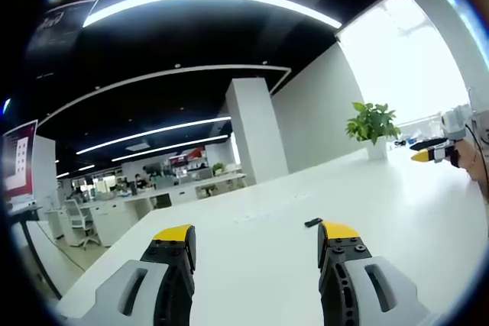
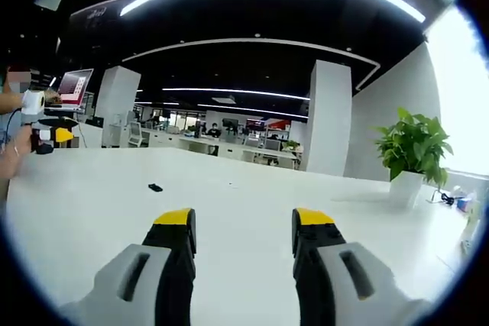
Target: Snap the two parts of the plastic buckle together until the buckle closes and remains connected.
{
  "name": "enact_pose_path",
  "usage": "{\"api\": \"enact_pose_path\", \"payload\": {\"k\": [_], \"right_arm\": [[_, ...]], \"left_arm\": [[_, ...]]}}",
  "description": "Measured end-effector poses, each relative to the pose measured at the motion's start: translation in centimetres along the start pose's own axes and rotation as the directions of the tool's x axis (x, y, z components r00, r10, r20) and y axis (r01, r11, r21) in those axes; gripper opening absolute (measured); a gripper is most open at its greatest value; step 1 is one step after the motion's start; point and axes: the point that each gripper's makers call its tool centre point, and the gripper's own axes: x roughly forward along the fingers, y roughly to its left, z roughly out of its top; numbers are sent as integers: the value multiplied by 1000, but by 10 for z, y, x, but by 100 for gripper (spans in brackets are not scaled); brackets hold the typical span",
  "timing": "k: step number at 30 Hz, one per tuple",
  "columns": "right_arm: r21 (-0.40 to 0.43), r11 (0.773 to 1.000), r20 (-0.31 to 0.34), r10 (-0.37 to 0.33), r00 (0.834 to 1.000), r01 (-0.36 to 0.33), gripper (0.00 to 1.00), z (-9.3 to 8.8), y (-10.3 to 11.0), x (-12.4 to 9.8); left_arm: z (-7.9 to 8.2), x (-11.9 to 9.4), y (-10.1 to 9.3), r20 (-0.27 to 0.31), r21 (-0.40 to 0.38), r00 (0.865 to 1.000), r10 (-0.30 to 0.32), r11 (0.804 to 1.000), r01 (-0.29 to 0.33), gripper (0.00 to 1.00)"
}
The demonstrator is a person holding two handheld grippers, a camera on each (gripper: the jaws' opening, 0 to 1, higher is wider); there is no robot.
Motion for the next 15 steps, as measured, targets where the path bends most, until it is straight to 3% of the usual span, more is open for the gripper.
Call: {"api": "enact_pose_path", "payload": {"k": [15], "right_arm": [[0,1000,-4,8,1000,-8,51,-1,1,1]], "left_arm": [[-2,2,1,-10,-2,1000,0,1000,0,66]]}}
